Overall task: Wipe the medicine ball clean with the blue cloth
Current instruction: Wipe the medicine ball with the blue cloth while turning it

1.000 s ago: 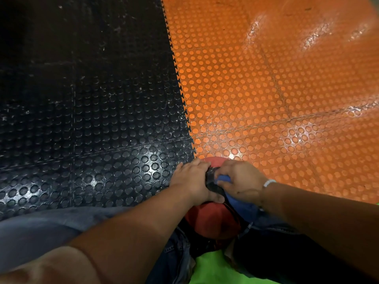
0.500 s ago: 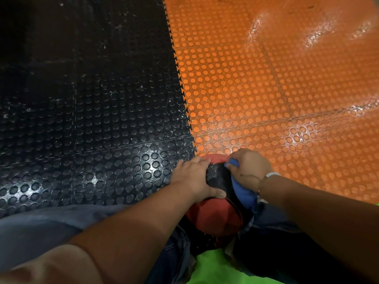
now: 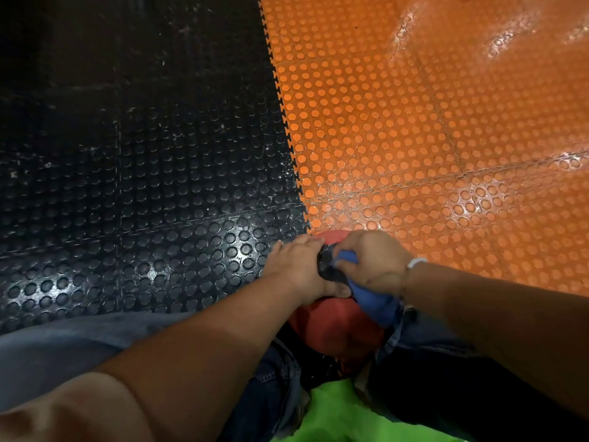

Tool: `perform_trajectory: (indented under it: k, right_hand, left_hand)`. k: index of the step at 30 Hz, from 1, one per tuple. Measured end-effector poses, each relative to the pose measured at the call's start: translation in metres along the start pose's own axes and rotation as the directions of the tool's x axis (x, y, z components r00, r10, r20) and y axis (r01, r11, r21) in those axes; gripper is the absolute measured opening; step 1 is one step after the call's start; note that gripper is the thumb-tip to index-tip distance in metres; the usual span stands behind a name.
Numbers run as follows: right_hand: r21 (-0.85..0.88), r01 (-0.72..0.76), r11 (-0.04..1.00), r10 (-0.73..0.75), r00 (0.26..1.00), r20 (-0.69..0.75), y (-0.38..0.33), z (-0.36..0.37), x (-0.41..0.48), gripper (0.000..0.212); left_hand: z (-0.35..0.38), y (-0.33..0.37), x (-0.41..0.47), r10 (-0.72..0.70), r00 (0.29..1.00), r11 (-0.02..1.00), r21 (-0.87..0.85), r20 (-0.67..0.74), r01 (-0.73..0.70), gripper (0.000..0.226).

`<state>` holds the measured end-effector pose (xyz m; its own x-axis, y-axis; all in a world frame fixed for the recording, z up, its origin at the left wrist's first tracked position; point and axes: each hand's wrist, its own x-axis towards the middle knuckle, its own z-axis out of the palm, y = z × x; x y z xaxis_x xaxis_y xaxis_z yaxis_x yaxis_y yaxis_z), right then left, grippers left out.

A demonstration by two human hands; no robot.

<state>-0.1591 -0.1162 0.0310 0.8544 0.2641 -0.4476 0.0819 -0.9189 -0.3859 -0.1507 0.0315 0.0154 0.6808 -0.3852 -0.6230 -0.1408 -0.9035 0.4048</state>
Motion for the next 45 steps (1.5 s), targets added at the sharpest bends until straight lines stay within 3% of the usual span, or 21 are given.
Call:
perform_trajectory:
  k: [3, 5, 8, 13, 17, 23, 27, 32, 37, 40, 42, 45]
  right_hand:
    - [0.054, -0.187, 0.981, 0.191, 0.978, -0.087, 0.013, -0.008, 0.015, 0.020]
    - [0.030, -0.183, 0.983, 0.185, 0.978, -0.095, 0.011, -0.007, 0.016, 0.019]
    - [0.051, -0.030, 0.998, 0.031, 0.999, -0.015, 0.003, 0.000, 0.006, 0.018]
    - [0.115, -0.254, 0.960, 0.259, 0.965, -0.029, 0.029, -0.013, 0.014, 0.019]
    - [0.072, -0.054, 0.996, 0.055, 0.998, -0.012, 0.013, -0.002, 0.000, 0.018]
    - [0.032, -0.223, 0.974, 0.225, 0.971, -0.088, 0.031, -0.006, 0.007, 0.018]
    - [-0.013, -0.018, 1.000, 0.018, 1.000, -0.022, 0.017, 0.004, -0.002, 0.019]
    - [-0.048, -0.197, 0.979, 0.193, 0.977, -0.086, 0.035, -0.003, 0.010, 0.020]
    - [-0.040, 0.049, 0.998, -0.048, 0.999, 0.025, 0.017, 0.003, -0.005, 0.022]
    - [0.021, -0.108, 0.994, 0.109, 0.993, -0.053, 0.027, -0.005, 0.006, 0.021]
    - [0.001, -0.131, 0.991, 0.131, 0.988, -0.079, 0.025, -0.006, 0.006, 0.020]
    - [-0.030, 0.070, 0.997, -0.071, 0.997, -0.021, 0.008, 0.004, -0.011, 0.022]
  left_hand:
    - [0.001, 0.005, -0.001, 0.020, 1.000, 1.000, -0.003, 0.001, -0.020, 0.107]
    - [0.000, 0.006, 0.001, 0.027, 1.000, 1.000, 0.005, -0.010, -0.027, 0.106]
    - [0.002, 0.005, 0.001, 0.034, 0.999, 0.999, 0.015, -0.027, -0.034, 0.104]
    - [0.006, 0.014, -0.003, 0.077, 0.997, 0.996, 0.055, -0.011, -0.076, 0.107]
    - [0.006, 0.010, -0.001, 0.073, 0.997, 0.995, 0.065, -0.019, -0.072, 0.107]
    - [0.007, 0.014, -0.004, 0.093, 0.996, 0.994, 0.059, -0.009, -0.093, 0.107]
    - [0.008, 0.013, -0.001, 0.100, 0.995, 0.992, 0.083, -0.020, -0.098, 0.106]
    - [0.011, 0.014, -0.002, 0.108, 0.994, 0.991, 0.079, -0.007, -0.107, 0.110]
    - [0.009, 0.012, -0.002, 0.110, 0.994, 0.989, 0.100, -0.008, -0.109, 0.107]
    - [0.009, 0.014, -0.003, 0.117, 0.993, 0.990, 0.079, 0.006, -0.117, 0.108]
    - [0.009, 0.016, -0.001, 0.111, 0.994, 0.991, 0.081, 0.006, -0.111, 0.107]
    - [0.008, 0.016, -0.001, 0.109, 0.994, 0.990, 0.086, -0.004, -0.108, 0.101]
